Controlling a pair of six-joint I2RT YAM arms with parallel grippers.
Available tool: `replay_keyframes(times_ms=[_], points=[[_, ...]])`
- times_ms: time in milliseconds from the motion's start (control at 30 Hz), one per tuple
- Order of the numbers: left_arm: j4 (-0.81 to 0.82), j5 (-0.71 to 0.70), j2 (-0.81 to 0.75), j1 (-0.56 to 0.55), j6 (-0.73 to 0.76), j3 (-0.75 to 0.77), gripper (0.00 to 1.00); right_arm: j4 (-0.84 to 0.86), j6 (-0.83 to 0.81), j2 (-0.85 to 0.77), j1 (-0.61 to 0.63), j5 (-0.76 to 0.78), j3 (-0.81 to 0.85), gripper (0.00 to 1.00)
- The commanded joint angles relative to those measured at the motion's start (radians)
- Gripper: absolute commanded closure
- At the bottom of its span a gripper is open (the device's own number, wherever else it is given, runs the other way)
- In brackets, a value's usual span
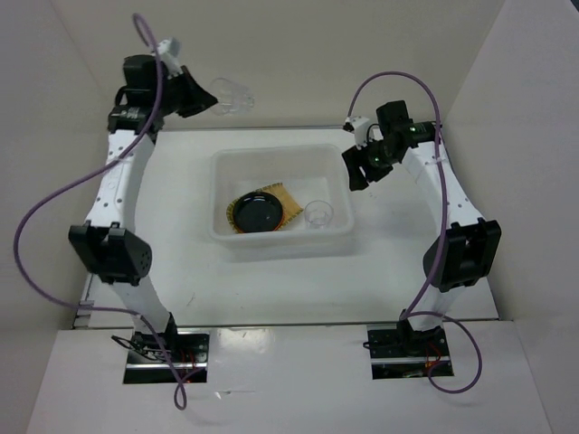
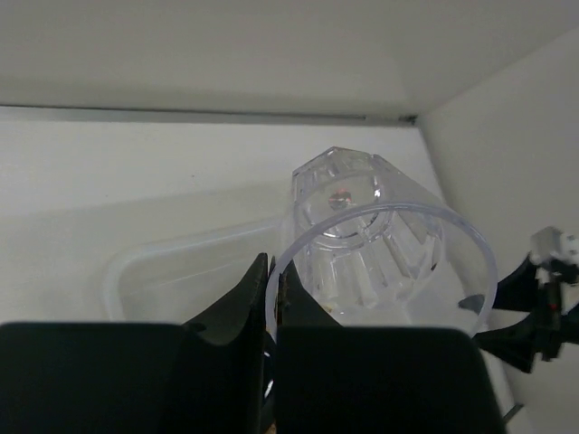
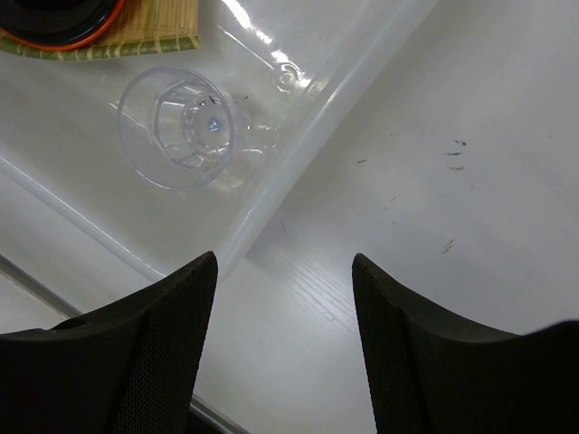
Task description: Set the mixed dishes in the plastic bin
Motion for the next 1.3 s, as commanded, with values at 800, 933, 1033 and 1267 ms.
replay_keyframes(times_ms=[800,933,1033,1267], points=[[-0.477,-0.477,0.748,-0.569,0.208,0.692,1.00,0.023,-0.005,-0.077,-0.126,0.008,-0.068,0.35],[-0.486,-0.486,0.784,-0.580,0.207,0.693,1.00,0.023,-0.005,-0.077,-0.135,0.008,-0.068,0.35],[-0.486,-0.498,0.794,-0.580,0.198,0.671,0.94,0.023,-0.005,-0.068,-0.145,-0.001,-0.059,0.35],[-0.486,-0.489,0.815,-0.580,0.198,0.671,0.76,0.014,-0.005,-0.068,-0.154,-0.010,-0.059,0.35]])
